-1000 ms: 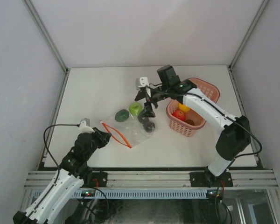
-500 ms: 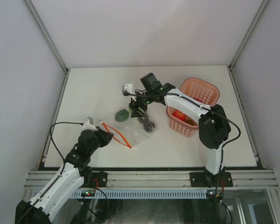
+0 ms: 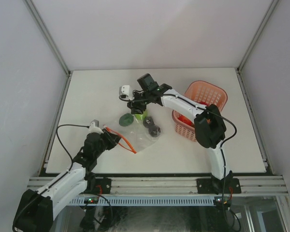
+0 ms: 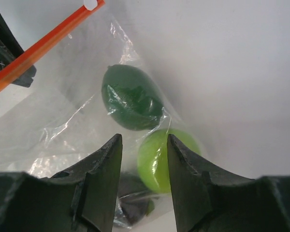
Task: Open the zip-top bag and remove the fake food
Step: Pick up the fake fruit from the zipper food storage bag.
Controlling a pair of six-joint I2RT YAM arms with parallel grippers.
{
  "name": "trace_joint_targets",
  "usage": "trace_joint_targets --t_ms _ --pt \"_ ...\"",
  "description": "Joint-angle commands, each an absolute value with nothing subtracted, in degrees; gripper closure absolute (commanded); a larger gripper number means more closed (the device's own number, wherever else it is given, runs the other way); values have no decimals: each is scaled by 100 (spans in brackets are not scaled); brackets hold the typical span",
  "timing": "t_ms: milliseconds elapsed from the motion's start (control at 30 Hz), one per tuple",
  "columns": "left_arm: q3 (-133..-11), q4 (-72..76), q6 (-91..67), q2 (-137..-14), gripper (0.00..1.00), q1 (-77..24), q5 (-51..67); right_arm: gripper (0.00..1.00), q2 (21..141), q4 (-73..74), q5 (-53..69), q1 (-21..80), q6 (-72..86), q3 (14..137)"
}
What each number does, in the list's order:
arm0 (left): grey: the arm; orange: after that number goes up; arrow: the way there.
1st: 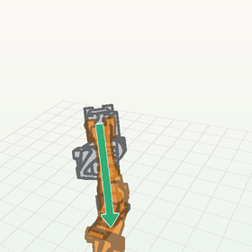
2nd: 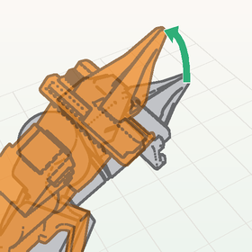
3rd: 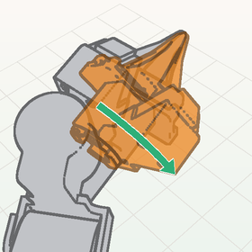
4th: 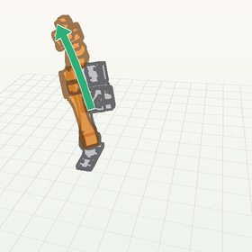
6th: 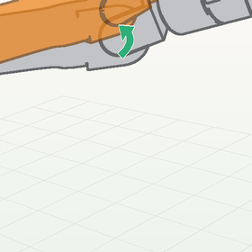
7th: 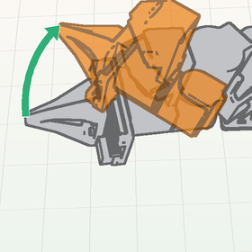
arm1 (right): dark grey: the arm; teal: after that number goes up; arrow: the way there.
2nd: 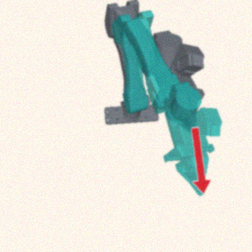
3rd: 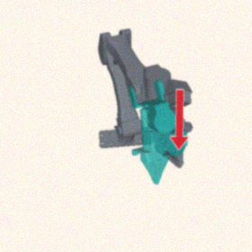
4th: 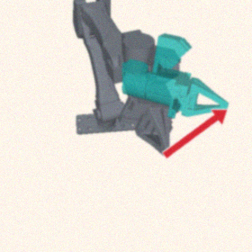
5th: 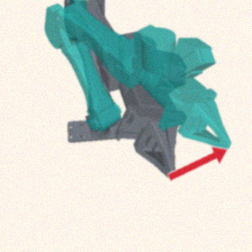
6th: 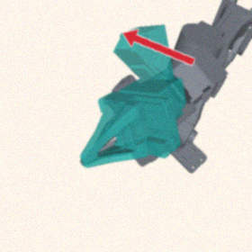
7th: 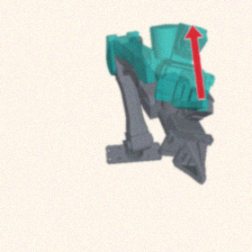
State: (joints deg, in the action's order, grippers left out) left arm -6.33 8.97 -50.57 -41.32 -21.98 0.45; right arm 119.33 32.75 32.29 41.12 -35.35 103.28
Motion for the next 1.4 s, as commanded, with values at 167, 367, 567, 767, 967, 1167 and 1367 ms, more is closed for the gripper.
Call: trace_joint_targets --t_ms 167,367,567,767,967,1167,1367 --pt "-558 2036 -5302 -4819 70 -2120 38 59 12534 3182 3022 4243 -4778 11291" --pt "-673 2345 -5352 -5333 63 -2073 46 60 12886 2960 2705 4355 -4632 11478" --pt "-839 2680 -5277 -5884 55 -1951 129 65 13067 3111 2710 4395 -4643 11505" --pt "-1060 3104 -5265 -6614 81 -1792 413 75 13025 3420 3116 4377 -4892 11387" --pt "-1327 3390 -5302 -7237 84 -1718 702 78 12990 3577 3246 4377 -4934 11317" --pt "-1379 3777 -5416 -7435 72 -1661 524 78 12932 3658 3372 4384 -4953 11192" --pt "-1358 4060 -5478 -7421 52 -1652 347 78 12913 3780 3447 4378 -4921 11124"
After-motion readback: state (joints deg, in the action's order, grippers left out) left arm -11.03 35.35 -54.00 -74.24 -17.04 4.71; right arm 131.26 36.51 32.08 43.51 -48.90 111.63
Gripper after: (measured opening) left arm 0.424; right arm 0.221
